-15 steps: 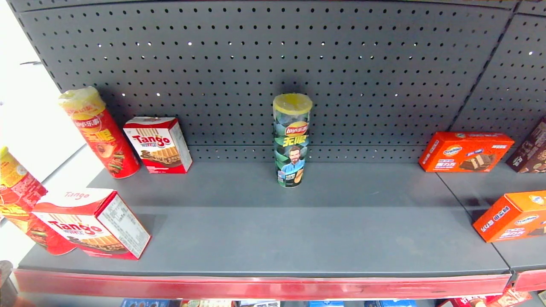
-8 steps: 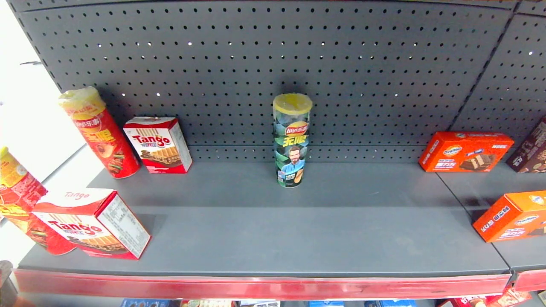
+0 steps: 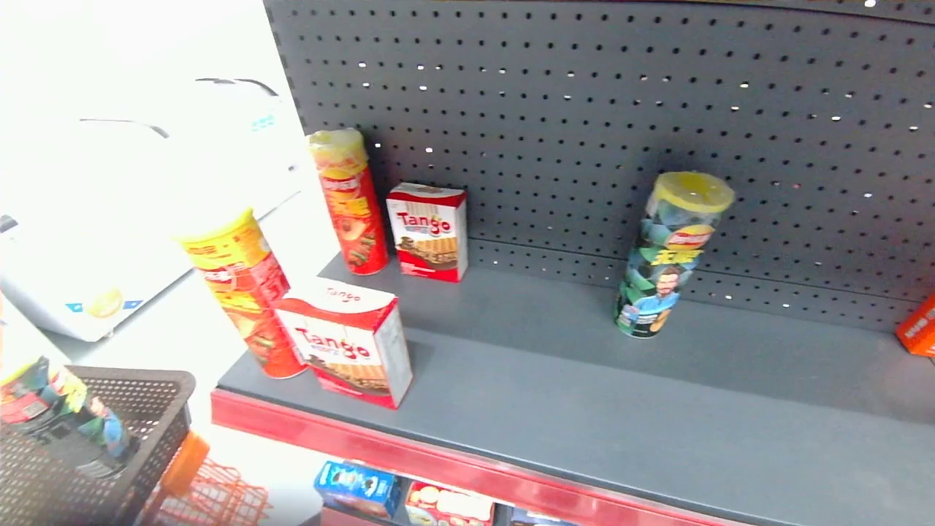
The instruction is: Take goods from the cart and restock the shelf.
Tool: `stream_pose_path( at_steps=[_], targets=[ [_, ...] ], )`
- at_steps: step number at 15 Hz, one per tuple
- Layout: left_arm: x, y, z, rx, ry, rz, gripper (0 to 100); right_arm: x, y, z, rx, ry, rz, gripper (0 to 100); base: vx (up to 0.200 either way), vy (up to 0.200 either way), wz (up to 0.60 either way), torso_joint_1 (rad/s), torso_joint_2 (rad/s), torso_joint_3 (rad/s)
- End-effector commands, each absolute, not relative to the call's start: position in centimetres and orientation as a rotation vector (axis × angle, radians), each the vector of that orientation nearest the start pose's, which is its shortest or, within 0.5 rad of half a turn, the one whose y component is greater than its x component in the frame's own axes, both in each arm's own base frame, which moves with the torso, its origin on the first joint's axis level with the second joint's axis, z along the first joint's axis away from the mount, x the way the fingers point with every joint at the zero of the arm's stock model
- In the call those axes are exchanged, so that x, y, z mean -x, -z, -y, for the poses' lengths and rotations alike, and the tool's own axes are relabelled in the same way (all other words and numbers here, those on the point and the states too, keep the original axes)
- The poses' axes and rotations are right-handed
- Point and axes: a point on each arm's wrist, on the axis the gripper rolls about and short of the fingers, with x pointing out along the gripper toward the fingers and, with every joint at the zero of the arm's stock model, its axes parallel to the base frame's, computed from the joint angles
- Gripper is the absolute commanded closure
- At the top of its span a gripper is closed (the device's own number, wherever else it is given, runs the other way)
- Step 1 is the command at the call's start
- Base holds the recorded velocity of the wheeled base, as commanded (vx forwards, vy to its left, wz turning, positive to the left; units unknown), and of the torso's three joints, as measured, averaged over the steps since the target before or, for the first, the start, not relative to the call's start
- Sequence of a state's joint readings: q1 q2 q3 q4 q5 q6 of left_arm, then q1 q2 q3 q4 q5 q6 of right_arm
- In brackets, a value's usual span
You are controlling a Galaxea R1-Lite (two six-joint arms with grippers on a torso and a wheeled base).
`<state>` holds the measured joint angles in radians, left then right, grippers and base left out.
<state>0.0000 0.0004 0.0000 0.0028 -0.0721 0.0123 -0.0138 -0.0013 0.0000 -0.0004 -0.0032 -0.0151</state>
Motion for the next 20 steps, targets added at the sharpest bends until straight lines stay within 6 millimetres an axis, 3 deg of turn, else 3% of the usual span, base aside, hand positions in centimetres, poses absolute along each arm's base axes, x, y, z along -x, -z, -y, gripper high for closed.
stream_pose_path(
  at_steps=[1,4,12,14,16,20],
  targets=[
    [2.3,-7.5,0.2,-0.012,0.071,-0.003,0,2.3,-7.6,0.0,0.015,0.017,0.001,0,0.0,0.0,0.6,0.002,0.0,0.012],
    [2.3,-7.5,0.2,-0.011,0.069,-0.003,0,2.3,-7.6,0.0,0.011,0.018,0.001,0,0.0,0.0,0.6,0.005,0.0,0.002],
    [2.3,-7.5,0.1,-0.014,0.054,-0.003,0,2.3,-7.6,0.0,0.009,0.018,0.003,0,0.0,0.0,0.0,0.0,0.0,0.0],
    [3.0,-9.8,0.1,-0.077,0.027,0.049,0,2.3,-7.6,0.0,0.009,0.018,0.001,0,0.0,0.0,0.0,0.0,0.0,0.0],
    [2.7,-11.7,0.0,-0.076,0.018,-0.058,0,2.3,-7.6,0.0,0.009,0.018,0.001,0,0.0,0.0,0.0,0.0,0.0,0.0],
    [-1.2,-14.1,0.0,-0.072,0.025,-0.219,0,2.3,-7.6,0.0,0.009,0.018,0.003,0,0.0,0.0,0.0,0.0,0.0,0.0]
  ],
)
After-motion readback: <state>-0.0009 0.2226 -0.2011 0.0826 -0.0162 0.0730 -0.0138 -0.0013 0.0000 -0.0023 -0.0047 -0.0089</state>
